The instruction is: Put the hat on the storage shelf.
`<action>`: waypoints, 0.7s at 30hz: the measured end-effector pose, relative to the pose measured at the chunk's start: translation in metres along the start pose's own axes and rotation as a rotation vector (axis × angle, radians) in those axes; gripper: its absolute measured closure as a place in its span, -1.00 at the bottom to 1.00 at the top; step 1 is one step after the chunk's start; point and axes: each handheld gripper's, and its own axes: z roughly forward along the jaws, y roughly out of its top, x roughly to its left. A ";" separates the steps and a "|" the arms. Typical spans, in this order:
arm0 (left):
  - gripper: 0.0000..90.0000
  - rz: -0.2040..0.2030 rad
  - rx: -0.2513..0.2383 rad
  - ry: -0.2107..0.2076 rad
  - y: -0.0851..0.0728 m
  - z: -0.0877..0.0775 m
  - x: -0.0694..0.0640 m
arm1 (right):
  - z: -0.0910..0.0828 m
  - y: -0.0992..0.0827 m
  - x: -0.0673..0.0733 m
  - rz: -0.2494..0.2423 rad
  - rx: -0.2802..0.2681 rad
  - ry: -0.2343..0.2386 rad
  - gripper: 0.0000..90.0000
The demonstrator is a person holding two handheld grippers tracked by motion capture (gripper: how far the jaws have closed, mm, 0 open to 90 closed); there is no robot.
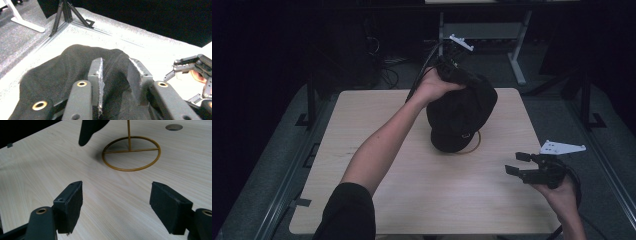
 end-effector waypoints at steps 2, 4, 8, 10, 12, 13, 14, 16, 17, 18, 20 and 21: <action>0.38 0.007 -0.003 0.006 0.000 -0.001 -0.001 | 0.000 -0.001 0.000 -0.001 0.002 -0.001 -0.42; 0.37 0.013 0.003 0.013 0.000 -0.002 -0.001 | 0.000 -0.001 -0.001 0.001 0.001 -0.001 -0.42; 0.28 0.010 0.000 0.025 -0.001 -0.007 -0.001 | -0.001 -0.002 -0.001 0.008 -0.004 -0.005 -0.42; 0.25 0.014 -0.002 0.031 -0.002 -0.010 -0.002 | 0.000 -0.002 -0.001 0.005 -0.004 -0.007 -0.42; 0.22 0.014 -0.010 0.037 -0.003 -0.013 -0.004 | 0.001 -0.002 -0.001 0.006 0.000 -0.007 -0.43; 0.20 0.023 -0.006 0.045 -0.003 -0.015 -0.004 | 0.001 -0.002 -0.001 0.002 0.002 -0.010 -0.43; 0.19 0.023 -0.006 0.045 -0.003 -0.015 -0.004 | 0.002 -0.003 -0.001 -0.002 0.001 -0.011 -0.43; 0.17 0.024 -0.006 0.054 -0.003 -0.019 -0.005 | 0.002 -0.003 -0.001 -0.002 0.004 -0.012 -0.43; 0.14 0.031 -0.001 0.067 -0.004 -0.020 -0.007 | 0.003 -0.004 -0.001 -0.002 0.005 -0.016 -0.43; 0.12 0.040 0.009 0.072 -0.005 -0.022 -0.008 | 0.004 -0.005 0.000 -0.001 0.007 -0.017 -0.43; 0.09 0.043 0.013 0.074 -0.007 -0.024 -0.009 | 0.005 -0.005 0.000 -0.004 0.008 -0.018 -0.43; 0.09 0.043 0.013 0.074 -0.007 -0.024 -0.009 | 0.005 -0.005 0.000 -0.004 0.008 -0.018 -0.43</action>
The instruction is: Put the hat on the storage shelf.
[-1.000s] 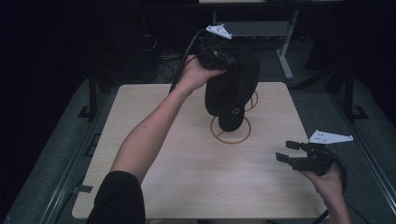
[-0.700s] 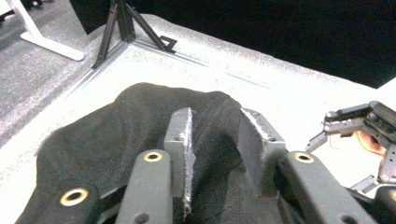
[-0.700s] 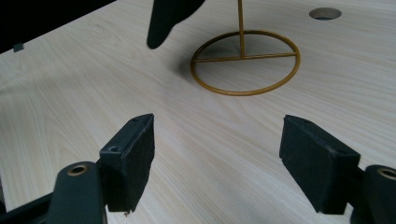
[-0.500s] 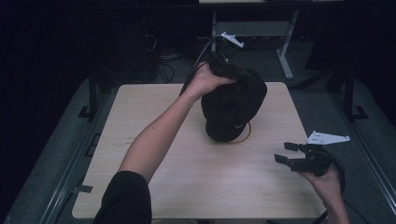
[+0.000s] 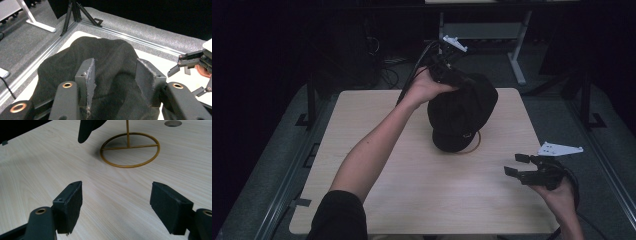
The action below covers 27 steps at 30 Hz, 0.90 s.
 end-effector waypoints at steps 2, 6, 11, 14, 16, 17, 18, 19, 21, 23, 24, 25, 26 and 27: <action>0.07 -0.001 -0.003 0.003 -0.003 -0.004 -0.001 | 0.002 0.000 0.001 -0.003 0.003 0.000 -0.44; 0.04 -0.001 -0.011 0.007 -0.007 -0.009 -0.002 | 0.005 -0.001 0.002 0.001 0.005 -0.005 -0.45; 0.02 -0.018 -0.034 0.015 -0.016 -0.019 -0.003 | 0.006 -0.001 0.003 -0.002 0.000 -0.011 -0.45; -0.01 -0.023 -0.037 0.016 -0.018 -0.022 -0.003 | 0.007 -0.002 0.003 0.001 -0.003 -0.015 -0.46; -0.02 -0.035 -0.048 0.018 -0.020 -0.025 -0.004 | 0.007 -0.002 0.004 0.002 -0.005 -0.015 -0.46; -0.02 -0.034 -0.054 0.020 -0.021 -0.027 -0.004 | 0.007 -0.002 0.004 0.005 -0.004 -0.016 -0.46; -0.03 -0.040 -0.058 0.020 -0.022 -0.028 -0.004 | 0.008 -0.001 0.004 0.004 -0.005 -0.016 -0.46; -0.04 -0.040 -0.060 0.020 -0.025 -0.030 -0.004 | 0.009 -0.001 0.005 -0.003 -0.004 -0.016 -0.46; -0.05 -0.039 -0.056 0.021 -0.027 -0.032 -0.005 | 0.010 -0.001 0.006 -0.001 0.001 -0.017 -0.46; -0.06 -0.053 -0.058 0.019 -0.033 -0.035 -0.006 | 0.012 -0.001 0.007 -0.007 0.006 -0.018 -0.46; -0.07 -0.053 -0.058 0.019 -0.033 -0.035 -0.006 | 0.012 -0.001 0.007 -0.007 0.006 -0.018 -0.46; -0.07 -0.046 -0.057 0.026 -0.037 -0.037 -0.005 | 0.013 -0.001 0.008 -0.010 0.008 -0.020 -0.46; -0.08 -0.046 -0.057 0.026 -0.037 -0.037 -0.005 | 0.013 -0.001 0.008 -0.010 0.008 -0.020 -0.46; -0.09 -0.053 -0.060 0.028 -0.041 -0.040 -0.006 | 0.013 -0.001 0.008 -0.012 0.009 -0.021 -0.46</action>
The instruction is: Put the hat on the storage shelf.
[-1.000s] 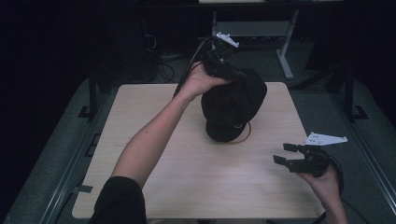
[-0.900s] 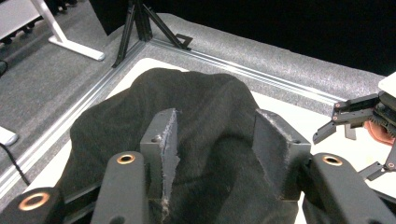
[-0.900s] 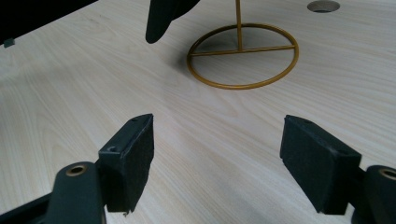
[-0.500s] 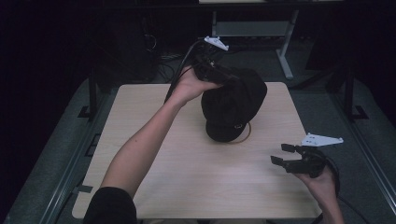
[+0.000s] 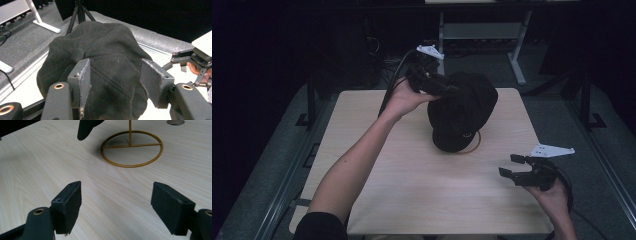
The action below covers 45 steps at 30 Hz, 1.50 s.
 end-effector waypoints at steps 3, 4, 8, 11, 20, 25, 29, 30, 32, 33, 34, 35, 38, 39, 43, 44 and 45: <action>-0.11 0.001 0.001 0.004 -0.004 -0.003 0.000 | 0.001 0.000 0.001 -0.001 0.004 -0.003 -0.47; -0.11 -0.003 -0.006 0.006 -0.008 -0.006 0.000 | 0.001 0.000 0.001 0.000 0.004 -0.002 -0.47; -0.14 -0.016 -0.008 0.015 -0.017 -0.012 0.001 | 0.003 0.001 0.002 0.004 -0.001 -0.004 -0.50; -0.16 -0.021 -0.015 0.017 -0.022 -0.015 0.002 | 0.004 0.001 0.003 0.000 -0.001 -0.006 -0.51; -0.18 -0.055 -0.043 0.031 -0.052 -0.035 0.004 | 0.008 0.002 0.006 -0.021 0.003 -0.018 -0.52; -0.21 -0.076 -0.055 0.028 -0.062 -0.044 0.003 | 0.009 0.003 0.010 -0.019 0.005 -0.019 -0.53; -0.22 -0.083 -0.065 0.035 -0.075 -0.054 -0.001 | 0.011 0.004 0.012 -0.029 0.009 -0.022 -0.53; -0.22 -0.085 -0.068 0.035 -0.077 -0.056 -0.002 | 0.011 0.004 0.012 -0.029 0.009 -0.022 -0.53; -0.22 -0.083 -0.069 0.038 -0.082 -0.059 -0.003 | 0.011 0.004 0.014 -0.029 0.008 -0.021 -0.53; -0.22 -0.083 -0.069 0.038 -0.082 -0.059 -0.003 | 0.011 0.004 0.014 -0.029 0.008 -0.021 -0.53; -0.23 -0.088 -0.075 0.039 -0.087 -0.063 -0.003 | 0.012 0.005 0.015 -0.034 0.010 -0.021 -0.53; -0.23 -0.088 -0.075 0.039 -0.087 -0.063 -0.003 | 0.012 0.005 0.015 -0.034 0.010 -0.021 -0.53; -0.23 -0.094 -0.079 0.043 -0.095 -0.068 -0.004 | 0.014 0.005 0.016 -0.041 0.020 -0.024 -0.53; -0.23 -0.096 -0.079 0.045 -0.096 -0.069 -0.004 | 0.014 0.005 0.017 -0.043 0.022 -0.027 -0.53; -0.24 -0.103 -0.088 0.050 -0.103 -0.074 -0.004 | 0.014 0.005 0.017 -0.043 0.022 -0.031 -0.53; -0.24 -0.106 -0.091 0.051 -0.106 -0.076 -0.005 | 0.015 0.006 0.017 -0.046 0.022 -0.032 -0.53; -0.24 -0.106 -0.091 0.051 -0.106 -0.076 -0.005 | 0.015 0.006 0.017 -0.046 0.022 -0.032 -0.53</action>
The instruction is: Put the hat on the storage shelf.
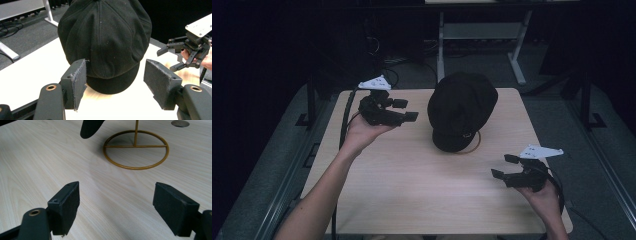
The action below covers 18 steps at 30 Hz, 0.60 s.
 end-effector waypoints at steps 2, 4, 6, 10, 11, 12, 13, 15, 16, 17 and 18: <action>-0.25 -0.001 -0.001 0.006 -0.004 -0.002 -0.001 | 0.000 0.000 0.001 0.000 0.001 -0.002 -0.53; -0.25 -0.003 -0.005 0.010 -0.008 -0.005 -0.001 | 0.000 0.000 0.001 -0.004 -0.003 -0.003 -0.53; -0.25 -0.009 -0.013 0.011 -0.012 -0.007 -0.001 | -0.001 0.000 0.001 -0.002 -0.004 -0.006 -0.53; -0.26 -0.016 -0.014 0.014 -0.021 -0.011 -0.001 | -0.001 0.000 0.001 -0.004 -0.003 -0.007 -0.53; -0.26 -0.026 -0.017 0.013 -0.025 -0.013 -0.001 | -0.001 0.000 0.003 -0.003 0.002 -0.007 -0.53; -0.26 -0.026 -0.017 0.013 -0.025 -0.013 -0.001 | -0.001 0.000 0.003 -0.003 0.002 -0.007 -0.53; -0.26 -0.028 -0.018 0.015 -0.028 -0.015 -0.001 | 0.000 0.000 0.003 -0.004 0.004 -0.006 -0.53; -0.26 -0.030 -0.019 0.017 -0.030 -0.016 -0.001 | 0.000 0.001 0.004 -0.004 0.003 -0.004 -0.53; -0.27 -0.035 -0.021 0.021 -0.033 -0.018 -0.001 | 0.000 0.000 0.004 -0.002 0.004 -0.005 -0.53; -0.27 -0.037 -0.021 0.023 -0.034 -0.019 -0.001 | 0.000 0.000 0.004 -0.001 0.005 -0.004 -0.53; -0.27 -0.037 -0.021 0.023 -0.034 -0.019 -0.001 | 0.000 0.000 0.004 -0.001 0.005 -0.004 -0.53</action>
